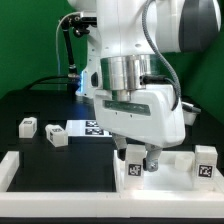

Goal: Assemble square table

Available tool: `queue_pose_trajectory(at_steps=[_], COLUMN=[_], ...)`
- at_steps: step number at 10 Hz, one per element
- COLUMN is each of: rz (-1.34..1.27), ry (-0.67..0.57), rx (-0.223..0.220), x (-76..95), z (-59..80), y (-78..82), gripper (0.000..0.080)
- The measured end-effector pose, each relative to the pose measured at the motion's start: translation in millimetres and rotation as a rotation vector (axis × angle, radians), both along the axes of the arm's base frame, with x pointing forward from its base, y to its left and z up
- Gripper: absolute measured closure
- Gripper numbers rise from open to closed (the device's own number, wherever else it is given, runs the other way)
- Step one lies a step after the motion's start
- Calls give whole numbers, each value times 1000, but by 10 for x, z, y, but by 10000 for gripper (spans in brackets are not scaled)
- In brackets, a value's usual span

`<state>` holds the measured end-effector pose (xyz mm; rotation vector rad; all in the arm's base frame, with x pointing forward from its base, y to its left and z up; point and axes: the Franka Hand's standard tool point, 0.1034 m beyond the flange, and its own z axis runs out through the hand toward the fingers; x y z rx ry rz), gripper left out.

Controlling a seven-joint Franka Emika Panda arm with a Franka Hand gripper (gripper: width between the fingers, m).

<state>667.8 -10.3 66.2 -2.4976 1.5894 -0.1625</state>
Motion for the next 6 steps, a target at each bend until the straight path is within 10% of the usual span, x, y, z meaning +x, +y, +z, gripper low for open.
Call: queue_pose_trajectory(at_steps=[3,6], rz=[553,591], ry=[-36,-38], rx=[-185,-191], x=[36,31], z=[-65,-85], y=[-11,-35], gripper=[150,150])
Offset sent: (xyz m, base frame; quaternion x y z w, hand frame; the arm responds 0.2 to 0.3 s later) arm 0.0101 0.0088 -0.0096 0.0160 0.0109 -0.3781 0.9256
